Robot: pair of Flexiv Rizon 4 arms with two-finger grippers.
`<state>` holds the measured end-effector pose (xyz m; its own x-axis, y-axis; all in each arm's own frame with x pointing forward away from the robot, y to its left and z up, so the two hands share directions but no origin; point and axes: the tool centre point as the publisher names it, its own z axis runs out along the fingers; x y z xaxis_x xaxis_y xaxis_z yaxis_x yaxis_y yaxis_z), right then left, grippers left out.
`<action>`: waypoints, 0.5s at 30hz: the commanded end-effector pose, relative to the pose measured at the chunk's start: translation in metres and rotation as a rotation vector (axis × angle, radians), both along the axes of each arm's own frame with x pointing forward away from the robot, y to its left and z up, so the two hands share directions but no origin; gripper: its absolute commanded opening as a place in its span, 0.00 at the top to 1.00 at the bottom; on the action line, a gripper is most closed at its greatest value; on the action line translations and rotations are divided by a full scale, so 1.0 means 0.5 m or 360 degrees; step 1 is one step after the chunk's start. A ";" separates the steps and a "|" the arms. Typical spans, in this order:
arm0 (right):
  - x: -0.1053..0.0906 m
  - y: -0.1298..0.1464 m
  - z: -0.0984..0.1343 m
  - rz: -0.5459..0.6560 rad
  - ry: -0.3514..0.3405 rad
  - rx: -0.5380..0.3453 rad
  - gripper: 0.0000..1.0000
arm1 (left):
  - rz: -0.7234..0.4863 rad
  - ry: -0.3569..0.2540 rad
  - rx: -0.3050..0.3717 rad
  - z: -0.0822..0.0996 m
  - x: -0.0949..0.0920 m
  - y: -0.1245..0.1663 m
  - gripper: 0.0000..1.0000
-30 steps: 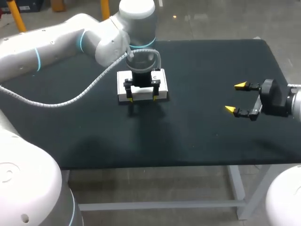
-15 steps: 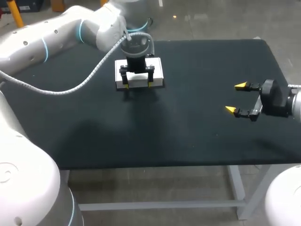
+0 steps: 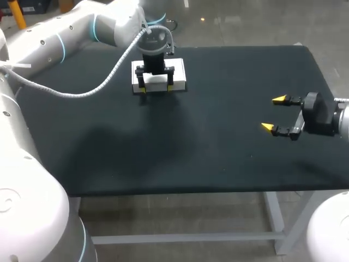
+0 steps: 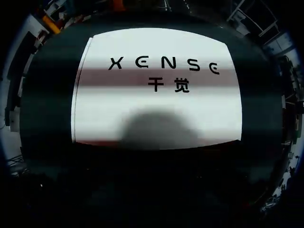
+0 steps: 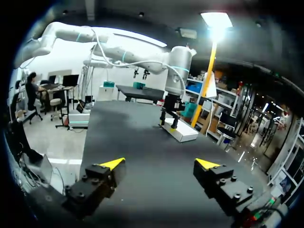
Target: Assemble the packaging by folding the flat box into shape, placing the metal phone stand inside, and closing the box properly
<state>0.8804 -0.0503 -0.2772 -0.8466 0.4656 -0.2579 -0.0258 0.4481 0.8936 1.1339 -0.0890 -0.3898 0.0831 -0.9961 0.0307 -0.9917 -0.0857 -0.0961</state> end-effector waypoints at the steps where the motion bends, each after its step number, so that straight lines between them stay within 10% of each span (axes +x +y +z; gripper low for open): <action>1: -0.001 -0.002 -0.001 0.0003 -0.0006 0.0008 0.00 | -0.0007 0.0128 0.0001 -0.005 0.029 -0.003 0.00; 7: -0.001 -0.002 -0.001 0.0003 -0.0006 0.0008 0.00 | -0.0041 0.0107 -0.0022 0.006 0.019 -0.001 0.00; 15: -0.001 -0.002 -0.001 0.0003 -0.0006 0.0008 0.00 | -0.0183 -0.0091 -0.0086 0.044 -0.088 -0.001 0.00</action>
